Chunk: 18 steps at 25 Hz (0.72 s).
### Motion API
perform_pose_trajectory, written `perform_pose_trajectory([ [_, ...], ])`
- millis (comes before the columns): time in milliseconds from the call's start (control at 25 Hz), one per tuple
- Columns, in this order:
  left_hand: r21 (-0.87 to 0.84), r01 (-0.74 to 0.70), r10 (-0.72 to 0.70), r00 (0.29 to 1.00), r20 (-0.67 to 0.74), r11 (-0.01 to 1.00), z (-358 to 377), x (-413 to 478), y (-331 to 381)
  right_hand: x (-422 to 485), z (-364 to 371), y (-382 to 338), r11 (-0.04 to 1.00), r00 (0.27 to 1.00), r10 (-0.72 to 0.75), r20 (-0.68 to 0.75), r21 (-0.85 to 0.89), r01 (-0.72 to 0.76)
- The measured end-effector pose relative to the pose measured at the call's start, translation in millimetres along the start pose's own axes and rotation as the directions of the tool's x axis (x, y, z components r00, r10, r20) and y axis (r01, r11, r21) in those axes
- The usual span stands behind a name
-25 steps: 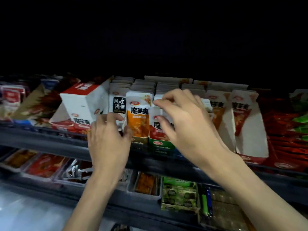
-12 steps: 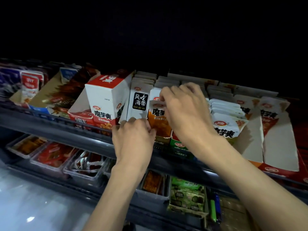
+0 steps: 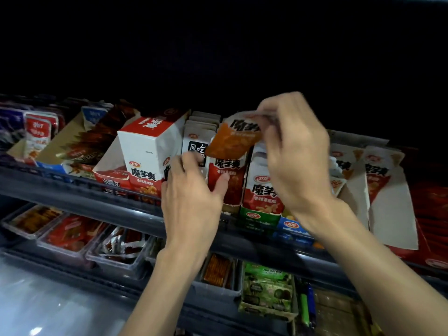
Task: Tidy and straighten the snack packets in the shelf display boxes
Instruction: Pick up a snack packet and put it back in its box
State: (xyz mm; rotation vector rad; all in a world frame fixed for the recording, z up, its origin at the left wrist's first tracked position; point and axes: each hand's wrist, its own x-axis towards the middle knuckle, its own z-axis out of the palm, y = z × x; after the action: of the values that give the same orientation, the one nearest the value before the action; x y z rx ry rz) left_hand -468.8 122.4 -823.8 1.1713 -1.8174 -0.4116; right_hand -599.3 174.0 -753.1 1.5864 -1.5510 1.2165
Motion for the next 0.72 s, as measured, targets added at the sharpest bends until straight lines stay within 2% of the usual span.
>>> perform_pose_trajectory([
  [80, -0.335, -0.022, 0.019, 1.0, -0.012, 0.942, -4.7, -2.7, 11.4, 4.1, -21.2, 0.9, 0.984, 0.996, 0.04, -0.076, 0.178, -0.025],
  [120, -0.418, -0.05, 0.043, 0.999, -0.026, 0.907, -6.5, -5.4, 16.2, 4.6, -31.2, 0.5, 0.965, 0.995, 0.056, -0.082, 0.262, -0.033],
  [200, -0.48, -0.099, 0.085, 0.995, -0.052, 0.872, -7.0, -11.2, 20.3, 1.2, -51.1, -1.2, 0.912, 0.992, 0.103, -0.071, 0.404, -0.065],
  [320, -0.559, -0.156, 0.148, 0.987, -0.059, 0.815, -6.7, -18.2, 26.3, -10.3, -76.6, 3.5, 0.839, 0.972, 0.227, -0.065, 0.519, -0.161],
  [480, -0.636, -0.311, 0.337, 0.938, -0.085, 0.706, -5.6, -28.9, 41.0, -22.0, -92.3, 14.3, 0.669, 0.916, 0.401, -0.013, 0.688, -0.283],
  [600, -0.768, -0.18, 0.301, 0.954, 0.018, 0.615, 2.3, -33.3, 48.7, -22.4, -99.8, 20.6, 0.545, 0.859, 0.506, 0.08, 0.742, -0.389],
  [720, -0.85, 0.007, 0.316, 0.927, 0.203, 0.526, 13.9, -35.8, 56.2, -23.4, -110.7, 29.9, 0.341, 0.718, 0.663, 0.212, 0.768, -0.541],
])
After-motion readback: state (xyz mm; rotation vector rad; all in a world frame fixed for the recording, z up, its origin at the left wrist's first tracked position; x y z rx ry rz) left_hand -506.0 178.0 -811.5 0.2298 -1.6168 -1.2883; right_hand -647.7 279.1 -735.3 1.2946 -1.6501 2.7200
